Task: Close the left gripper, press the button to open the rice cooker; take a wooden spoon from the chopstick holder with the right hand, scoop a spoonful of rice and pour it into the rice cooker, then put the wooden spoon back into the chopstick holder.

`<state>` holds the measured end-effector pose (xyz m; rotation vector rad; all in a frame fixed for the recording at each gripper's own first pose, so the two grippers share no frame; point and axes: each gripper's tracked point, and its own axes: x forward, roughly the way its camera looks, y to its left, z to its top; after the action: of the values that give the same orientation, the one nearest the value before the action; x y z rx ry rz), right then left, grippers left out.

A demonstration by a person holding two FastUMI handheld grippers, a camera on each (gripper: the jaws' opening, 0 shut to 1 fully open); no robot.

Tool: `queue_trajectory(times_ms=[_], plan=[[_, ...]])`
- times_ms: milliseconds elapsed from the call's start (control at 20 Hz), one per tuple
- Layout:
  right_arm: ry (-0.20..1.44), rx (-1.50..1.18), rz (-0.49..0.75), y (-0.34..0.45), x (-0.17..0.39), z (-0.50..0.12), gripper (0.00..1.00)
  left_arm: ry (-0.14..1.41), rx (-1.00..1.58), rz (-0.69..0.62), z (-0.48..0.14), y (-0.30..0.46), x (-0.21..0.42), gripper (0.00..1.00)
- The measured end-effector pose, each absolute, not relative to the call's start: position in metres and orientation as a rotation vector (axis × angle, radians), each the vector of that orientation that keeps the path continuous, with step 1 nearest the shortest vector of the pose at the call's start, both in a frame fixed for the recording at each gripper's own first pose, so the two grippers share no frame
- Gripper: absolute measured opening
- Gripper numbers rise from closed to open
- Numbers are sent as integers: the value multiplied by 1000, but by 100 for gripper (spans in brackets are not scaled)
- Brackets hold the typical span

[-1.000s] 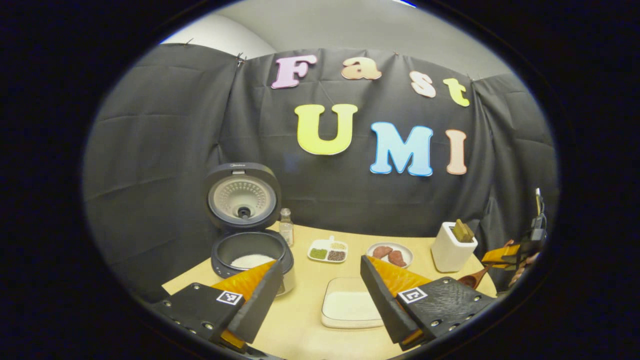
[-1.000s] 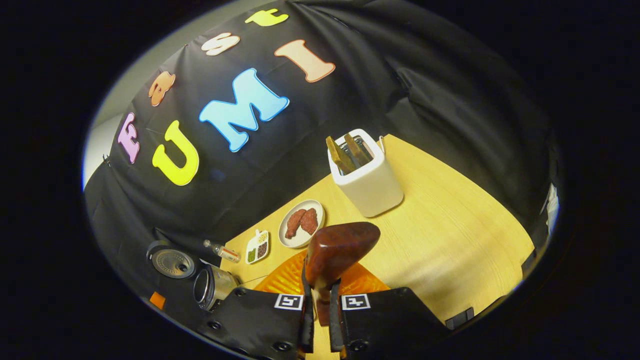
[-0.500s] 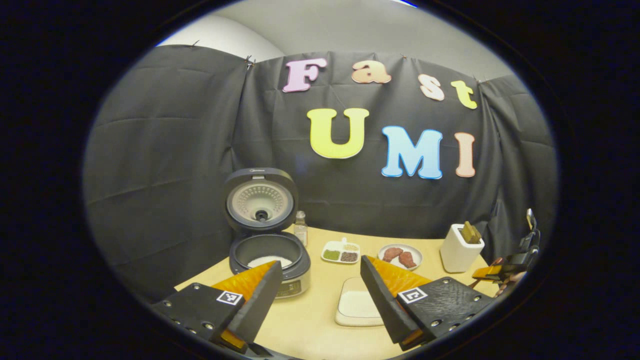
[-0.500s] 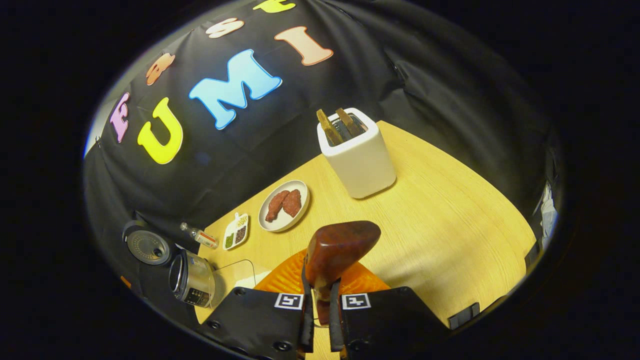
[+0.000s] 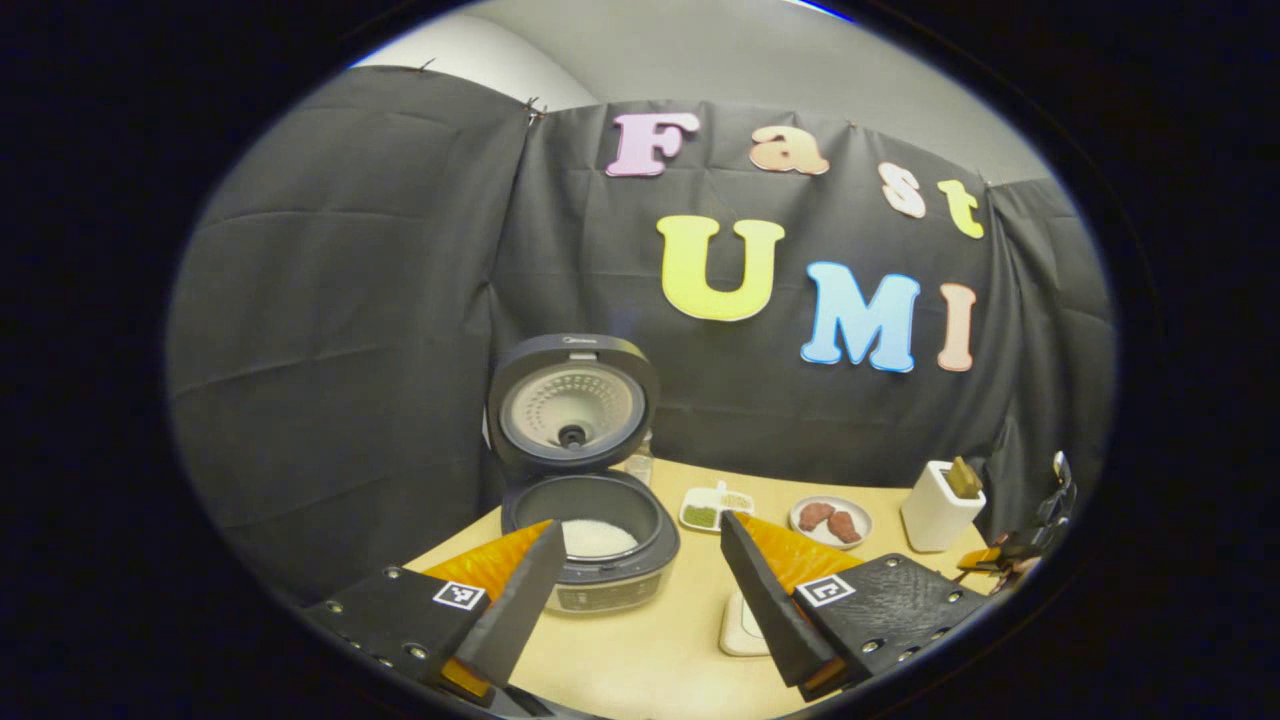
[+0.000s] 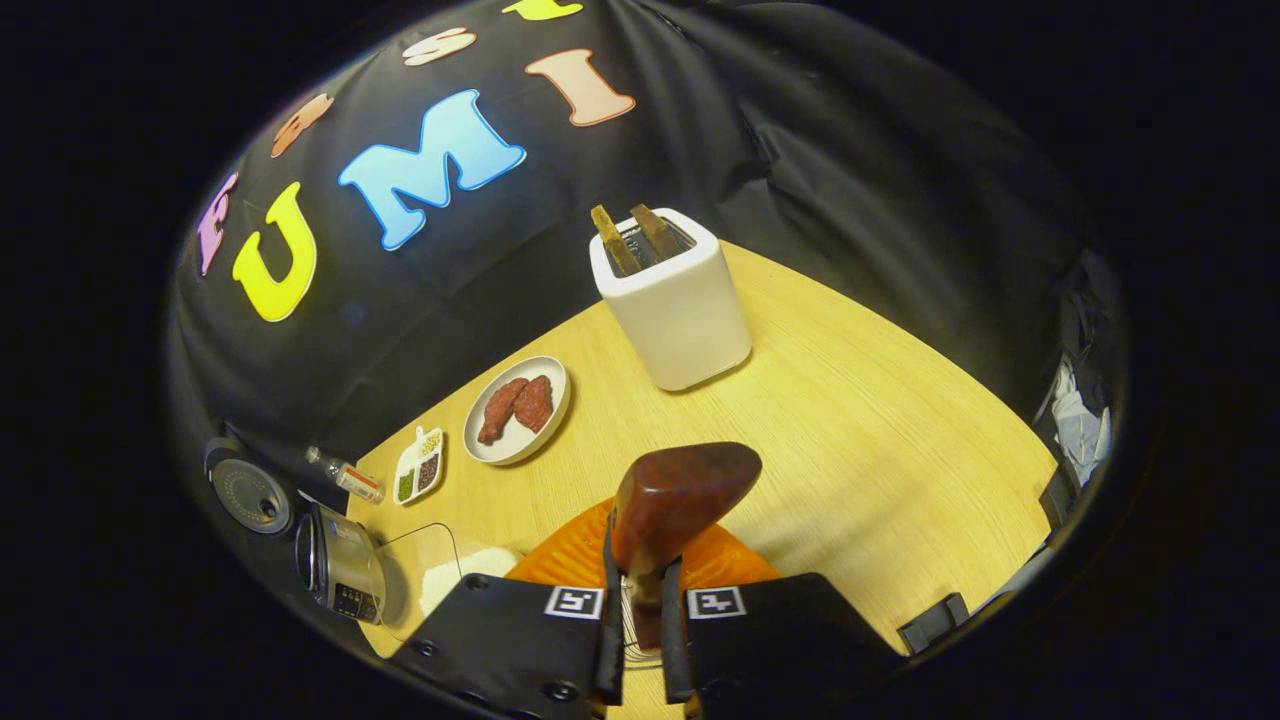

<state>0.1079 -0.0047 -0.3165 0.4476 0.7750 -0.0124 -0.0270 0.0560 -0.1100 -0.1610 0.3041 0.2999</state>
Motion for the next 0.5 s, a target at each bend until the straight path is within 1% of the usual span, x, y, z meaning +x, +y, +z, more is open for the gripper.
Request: queue_trajectory(times_ms=[50,100,150,200,300,350,450,500], plan=[[790,451,-16,-2,104,-320,18,304,-158,310,-110,68,-26,97],[803,469,-14,4,102,-321,15,299,-157,316,-110,79,-25,96],[791,481,-20,6,102,-318,21,290,-158,315,-108,89,-21,98],[781,488,-25,9,103,-317,24,279,-154,317,-103,96,-18,96],[759,499,-44,11,105,-309,26,260,-140,317,-95,117,-10,98],[754,505,-50,12,104,-305,39,246,-145,318,-87,126,-6,98],[745,500,-85,10,98,-303,83,194,-155,321,-63,145,7,96],[738,493,-106,6,95,-300,92,168,-151,316,-48,154,15,97]])
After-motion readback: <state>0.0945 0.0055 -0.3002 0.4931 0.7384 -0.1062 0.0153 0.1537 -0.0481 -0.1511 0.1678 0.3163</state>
